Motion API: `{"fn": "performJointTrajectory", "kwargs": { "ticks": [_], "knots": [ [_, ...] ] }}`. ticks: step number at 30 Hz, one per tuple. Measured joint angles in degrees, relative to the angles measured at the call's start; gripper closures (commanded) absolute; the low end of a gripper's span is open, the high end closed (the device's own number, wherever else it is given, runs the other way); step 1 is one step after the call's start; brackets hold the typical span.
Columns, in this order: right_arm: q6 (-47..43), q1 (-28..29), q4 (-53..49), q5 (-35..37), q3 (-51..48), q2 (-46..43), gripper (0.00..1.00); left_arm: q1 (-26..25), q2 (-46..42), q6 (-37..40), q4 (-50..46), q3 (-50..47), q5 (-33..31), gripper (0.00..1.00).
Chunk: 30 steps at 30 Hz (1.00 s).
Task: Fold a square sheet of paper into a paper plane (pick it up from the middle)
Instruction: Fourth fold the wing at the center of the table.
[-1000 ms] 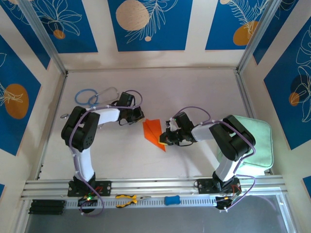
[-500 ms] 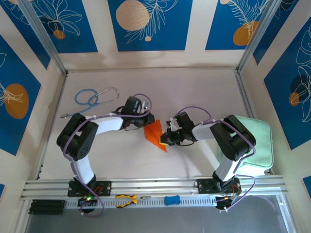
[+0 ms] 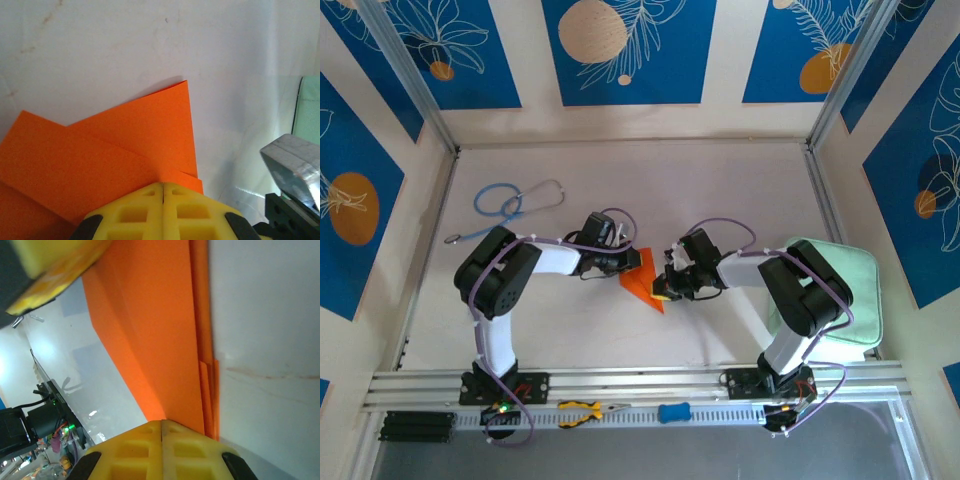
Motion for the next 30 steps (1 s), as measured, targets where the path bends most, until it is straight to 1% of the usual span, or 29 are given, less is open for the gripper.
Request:
{"fn": "performJointTrajectory", "kwargs": {
  "ticks": [5,9,11,13,18,30],
  "knots": [
    [0.02,1.66,-1.38,3.08,5.22,0.72,0.98,0.0,0.0,0.28,0.39,-0.17,0.2,0.96],
    [0.09,3.13,-1.25,5.01,9.79,4.98,0.98,0.0,0.0,0.44,0.39,-0.17,0.22,0.97],
    [0.5,3.58,-0.72,5.84,10.19,7.23,0.98,0.0,0.0,0.44,0.42,-0.17,0.22,0.96],
    [1.03,3.67,0.52,5.57,9.14,8.28,0.98,0.0,0.0,0.44,0.42,-0.17,0.26,0.97],
    [1.75,3.63,5.03,5.14,5.53,6.64,0.98,0.0,0.0,0.42,0.39,-0.17,0.46,0.97],
    [0.61,3.1,3.08,3.63,-0.7,1.14,0.97,-0.09,0.0,0.42,0.37,-0.17,0.44,0.97]
  ]
}}
